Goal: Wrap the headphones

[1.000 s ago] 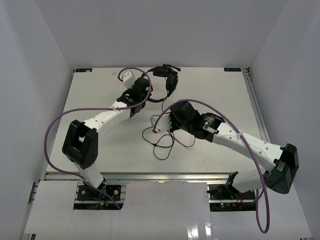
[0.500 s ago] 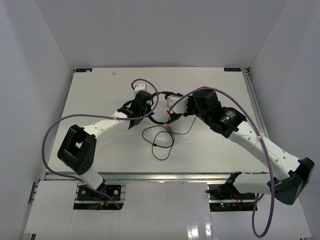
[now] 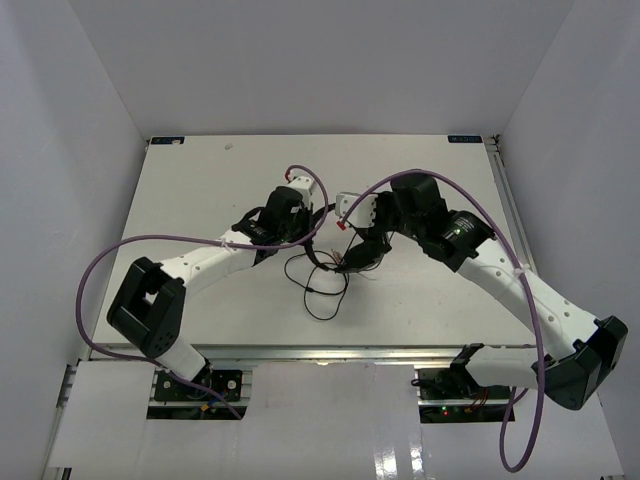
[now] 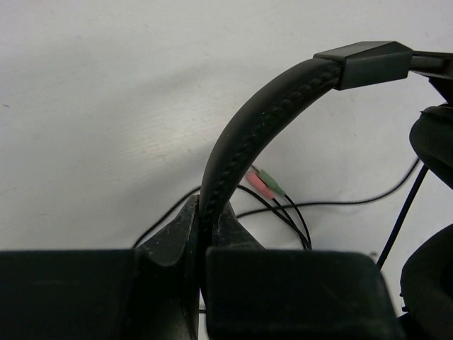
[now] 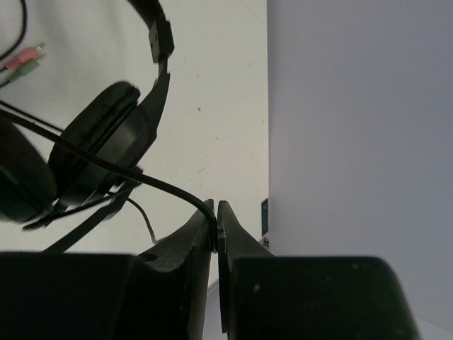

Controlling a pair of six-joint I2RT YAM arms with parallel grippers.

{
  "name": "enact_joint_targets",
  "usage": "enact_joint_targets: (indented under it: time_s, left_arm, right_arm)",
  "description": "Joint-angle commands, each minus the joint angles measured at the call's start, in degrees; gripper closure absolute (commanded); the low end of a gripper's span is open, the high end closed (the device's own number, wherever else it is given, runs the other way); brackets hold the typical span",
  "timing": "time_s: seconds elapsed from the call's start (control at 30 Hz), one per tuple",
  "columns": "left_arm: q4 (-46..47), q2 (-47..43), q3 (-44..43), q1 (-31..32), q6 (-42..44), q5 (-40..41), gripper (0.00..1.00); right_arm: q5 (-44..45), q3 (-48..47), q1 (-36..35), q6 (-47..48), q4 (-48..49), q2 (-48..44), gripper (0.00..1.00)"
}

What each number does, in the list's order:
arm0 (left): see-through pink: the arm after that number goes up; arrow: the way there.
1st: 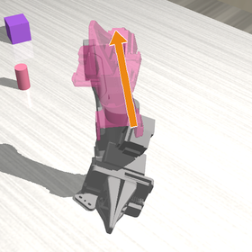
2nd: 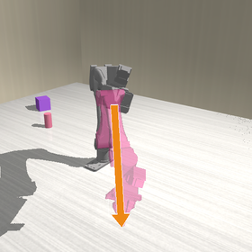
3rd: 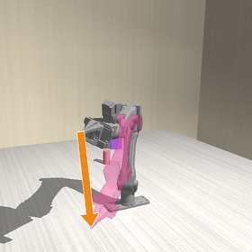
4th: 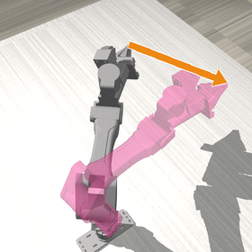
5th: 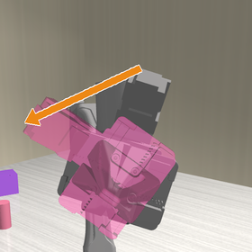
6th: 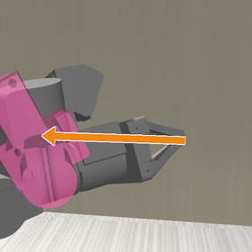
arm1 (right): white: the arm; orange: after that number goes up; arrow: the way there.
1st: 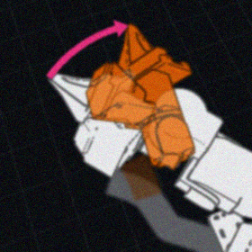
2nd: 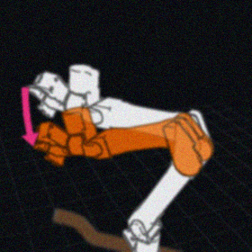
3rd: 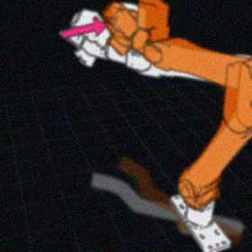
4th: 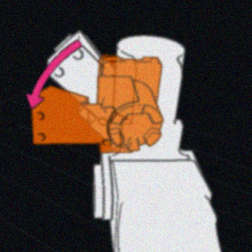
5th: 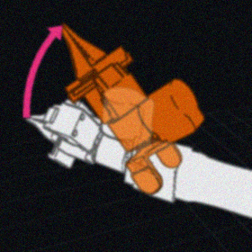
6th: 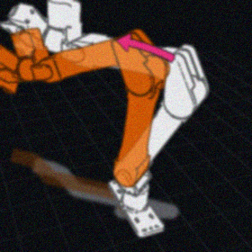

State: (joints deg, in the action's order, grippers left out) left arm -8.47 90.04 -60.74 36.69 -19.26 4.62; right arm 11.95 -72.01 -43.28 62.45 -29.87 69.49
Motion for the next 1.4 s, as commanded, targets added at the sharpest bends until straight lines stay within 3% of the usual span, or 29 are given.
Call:
enact_joint_targets:
  time_s: [0.0,0.17,0.3,0.6,0.83,1.03,1.17,1.3,1.37]
  left_arm:
    - [2.22,-5.48,3.12,1.33,3.48,-10.10,1.00]
    - [4.55,-14.09,8.12,2.00,2.95,-17.13,1.00]
    - [4.86,-18.80,10.34,2.65,2.41,-23.27,1.00]
    - [5.63,-23.83,13.15,4.42,0.59,-28.89,1.00]
    - [6.10,-27.97,13.94,4.62,-0.32,-24.51,1.00]
    - [2.59,-30.71,9.39,4.62,1.22,-17.44,1.00]
    - [0.43,-30.60,3.78,4.56,1.80,-17.04,1.00]
    - [-3.05,-28.65,-2.24,4.72,0.55,-18.85,1.00]
    - [-4.35,-27.23,-5.56,4.84,-0.48,-19.68,1.00]
  right_arm:
    - [-11.59,-2.63,3.79,-3.23,1.17,1.27,0.89]
    - [-28.21,-1.62,10.72,-7.35,1.45,3.66,0.89]
    - [-34.94,-1.29,12.33,-10.04,2.14,5.94,0.89]
    - [-41.60,-4.94,13.28,-14.70,2.01,10.51,0.89]
    - [-47.17,-3.12,15.61,-16.42,2.01,10.29,0.89]
    - [-60.39,0.68,18.56,-19.60,3.42,9.61,0.88]
    - [-67.51,3.92,18.93,-24.93,7.49,10.39,0.86]
    - [-73.82,5.07,18.94,-31.77,13.43,12.43,0.79]
    - [-76.31,5.50,19.02,-35.48,17.34,14.75,0.68]
